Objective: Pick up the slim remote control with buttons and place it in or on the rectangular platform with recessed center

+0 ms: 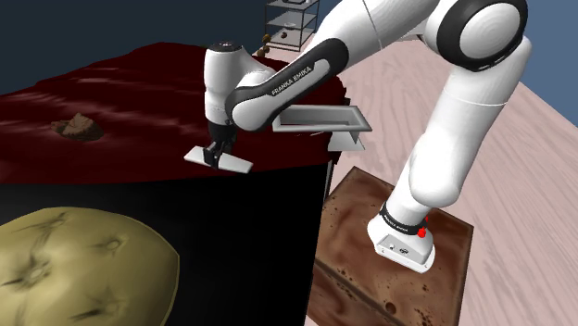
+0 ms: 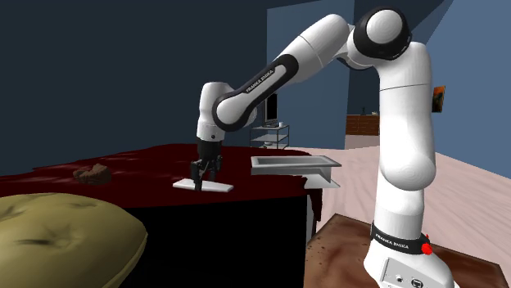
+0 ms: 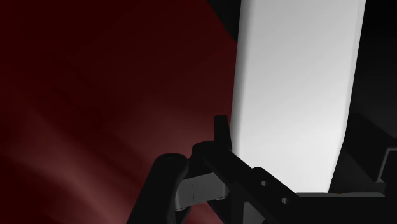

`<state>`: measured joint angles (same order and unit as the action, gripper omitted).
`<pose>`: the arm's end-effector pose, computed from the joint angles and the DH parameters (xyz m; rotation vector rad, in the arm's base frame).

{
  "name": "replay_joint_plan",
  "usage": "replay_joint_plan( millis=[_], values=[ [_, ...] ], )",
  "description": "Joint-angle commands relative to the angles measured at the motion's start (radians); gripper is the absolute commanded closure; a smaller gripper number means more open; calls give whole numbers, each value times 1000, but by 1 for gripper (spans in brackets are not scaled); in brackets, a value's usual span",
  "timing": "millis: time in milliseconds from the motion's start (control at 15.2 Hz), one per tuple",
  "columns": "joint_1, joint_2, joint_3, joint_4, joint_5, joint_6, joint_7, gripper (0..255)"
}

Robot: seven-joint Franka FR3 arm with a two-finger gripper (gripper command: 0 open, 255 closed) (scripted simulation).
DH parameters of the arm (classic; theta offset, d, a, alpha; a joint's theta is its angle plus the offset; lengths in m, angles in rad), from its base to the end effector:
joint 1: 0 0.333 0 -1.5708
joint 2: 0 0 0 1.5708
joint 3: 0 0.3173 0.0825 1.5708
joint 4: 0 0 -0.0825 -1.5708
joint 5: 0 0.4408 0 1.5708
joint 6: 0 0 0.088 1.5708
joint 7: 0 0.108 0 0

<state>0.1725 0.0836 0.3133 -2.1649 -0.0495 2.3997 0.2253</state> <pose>0.5374 0.2824 0.3391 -3.0560 -0.4484 -0.2315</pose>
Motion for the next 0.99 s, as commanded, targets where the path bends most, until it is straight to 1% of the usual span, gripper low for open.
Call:
replay_joint_plan(
  millis=[0, 924],
  values=[
    [-1, -17, 1, 13, 9, -29, -5, 255],
    [-4, -97, 1, 118, 45, -210, -31, 255]
  ],
)
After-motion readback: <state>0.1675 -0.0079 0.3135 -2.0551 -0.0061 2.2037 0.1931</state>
